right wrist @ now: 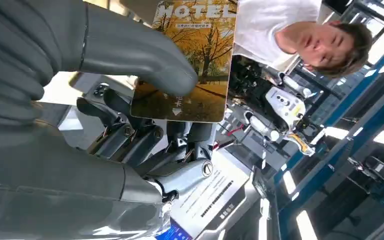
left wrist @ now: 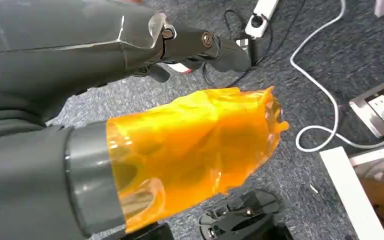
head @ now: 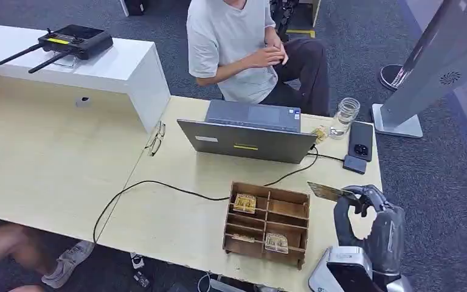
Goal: Pass the card to the sensor for recognition and then transmit it.
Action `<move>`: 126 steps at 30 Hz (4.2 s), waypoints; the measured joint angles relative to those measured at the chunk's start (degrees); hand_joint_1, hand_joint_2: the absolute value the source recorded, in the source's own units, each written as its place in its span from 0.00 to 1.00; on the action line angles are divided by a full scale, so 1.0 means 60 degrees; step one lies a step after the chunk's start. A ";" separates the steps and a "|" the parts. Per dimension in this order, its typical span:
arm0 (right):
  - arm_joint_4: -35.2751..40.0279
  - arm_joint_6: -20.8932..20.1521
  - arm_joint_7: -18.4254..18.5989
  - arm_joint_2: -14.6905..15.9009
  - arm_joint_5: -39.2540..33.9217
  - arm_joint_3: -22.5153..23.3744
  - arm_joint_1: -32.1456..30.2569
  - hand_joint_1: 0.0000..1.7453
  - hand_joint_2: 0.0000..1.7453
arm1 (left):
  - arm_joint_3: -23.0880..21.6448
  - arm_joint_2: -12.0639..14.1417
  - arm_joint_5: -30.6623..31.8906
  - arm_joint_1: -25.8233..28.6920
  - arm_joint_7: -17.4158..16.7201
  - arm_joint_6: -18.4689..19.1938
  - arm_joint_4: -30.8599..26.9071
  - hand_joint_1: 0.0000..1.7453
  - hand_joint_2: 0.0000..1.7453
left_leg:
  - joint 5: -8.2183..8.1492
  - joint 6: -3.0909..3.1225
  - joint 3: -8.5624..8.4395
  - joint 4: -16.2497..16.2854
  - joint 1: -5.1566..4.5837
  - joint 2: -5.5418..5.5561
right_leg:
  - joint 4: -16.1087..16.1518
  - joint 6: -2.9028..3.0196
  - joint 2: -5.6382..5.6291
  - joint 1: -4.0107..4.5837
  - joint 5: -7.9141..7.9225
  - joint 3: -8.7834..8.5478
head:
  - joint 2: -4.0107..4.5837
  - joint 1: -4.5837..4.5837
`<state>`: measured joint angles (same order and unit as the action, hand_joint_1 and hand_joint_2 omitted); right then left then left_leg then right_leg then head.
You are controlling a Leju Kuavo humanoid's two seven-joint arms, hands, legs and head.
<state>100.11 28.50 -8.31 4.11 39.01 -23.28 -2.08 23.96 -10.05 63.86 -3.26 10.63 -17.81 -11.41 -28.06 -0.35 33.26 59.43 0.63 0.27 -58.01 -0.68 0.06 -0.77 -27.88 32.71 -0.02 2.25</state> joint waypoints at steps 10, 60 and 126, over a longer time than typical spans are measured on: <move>-0.0729 -0.0277 0.0627 -0.0234 0.0539 -0.0168 0.1255 1.00 1.00 | -0.0372 0.0004 0.0376 -0.0138 -0.0241 0.0211 0.0000 0.00 0.00 | 0.0003 -0.0001 0.0000 0.0001 -0.0001 0.0002 | 0.0000 0.0002 0.0001 -0.0001 0.0003 0.0000 | 0.0000 0.0004; -0.1268 -0.0768 0.0722 -0.0372 0.0667 -0.0725 0.2245 0.00 0.00 | -0.0995 0.0029 0.0284 -0.0193 -0.0365 0.0419 0.0000 0.00 0.00 | 0.0003 -0.0005 0.0002 0.0002 0.0000 0.0006 | -0.0001 0.0002 0.0002 0.0000 0.0002 0.0005 | 0.0000 0.0000; 0.1078 -0.0546 -0.2444 0.1173 -0.3577 -0.1821 -0.1676 0.00 1.00 | -0.0080 0.0186 -0.0608 0.0397 0.0488 -0.0269 0.0000 0.00 0.00 | -0.0009 0.0006 0.0008 0.0001 -0.0001 0.0003 | 0.0005 -0.0001 0.0003 -0.0001 -0.0006 0.0006 | 0.0000 0.0000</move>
<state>106.57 25.22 -22.97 11.15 17.55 -34.21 -12.14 23.47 -8.94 60.22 -0.88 13.55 -19.43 -11.41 -28.11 -0.31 33.30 59.44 0.62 0.29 -57.98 -0.68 0.07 -0.77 -27.91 32.74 -0.02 2.25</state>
